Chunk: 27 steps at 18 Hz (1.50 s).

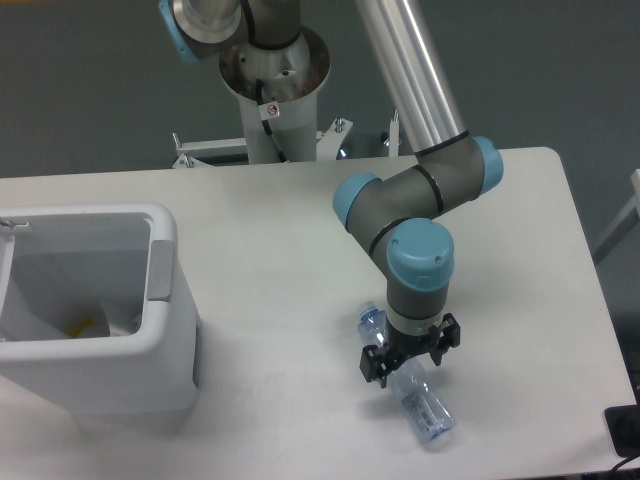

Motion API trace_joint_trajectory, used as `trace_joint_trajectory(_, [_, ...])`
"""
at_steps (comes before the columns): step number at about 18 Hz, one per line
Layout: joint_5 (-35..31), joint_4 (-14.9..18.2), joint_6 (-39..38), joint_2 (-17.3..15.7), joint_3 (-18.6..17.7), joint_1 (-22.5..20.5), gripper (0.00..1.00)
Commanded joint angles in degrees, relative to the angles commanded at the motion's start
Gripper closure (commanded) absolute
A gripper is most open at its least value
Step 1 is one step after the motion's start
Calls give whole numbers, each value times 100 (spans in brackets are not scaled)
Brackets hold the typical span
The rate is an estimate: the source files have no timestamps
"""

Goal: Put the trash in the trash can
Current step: 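Close the gripper around the middle of the water bottle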

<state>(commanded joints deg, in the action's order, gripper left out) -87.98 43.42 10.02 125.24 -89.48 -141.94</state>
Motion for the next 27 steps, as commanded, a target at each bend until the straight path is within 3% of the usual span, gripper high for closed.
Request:
trace_joint_trajectory(4, [-9,-53,53,325,334,18,0])
trace_joint_trajectory(8, [-17,-289,44,466,405,26,0])
trace_joint_trajectory(13, [-263,-325,1,571,405,105,1])
trace_joint_trajectory(15, [-325,-325,-26,571,414,141,21])
trace_joint_trajectory(17, [-334,-325,-44,571,396,141,31])
trace_joint_trajectory(27, [-325,-316,-35,449,396,141,34])
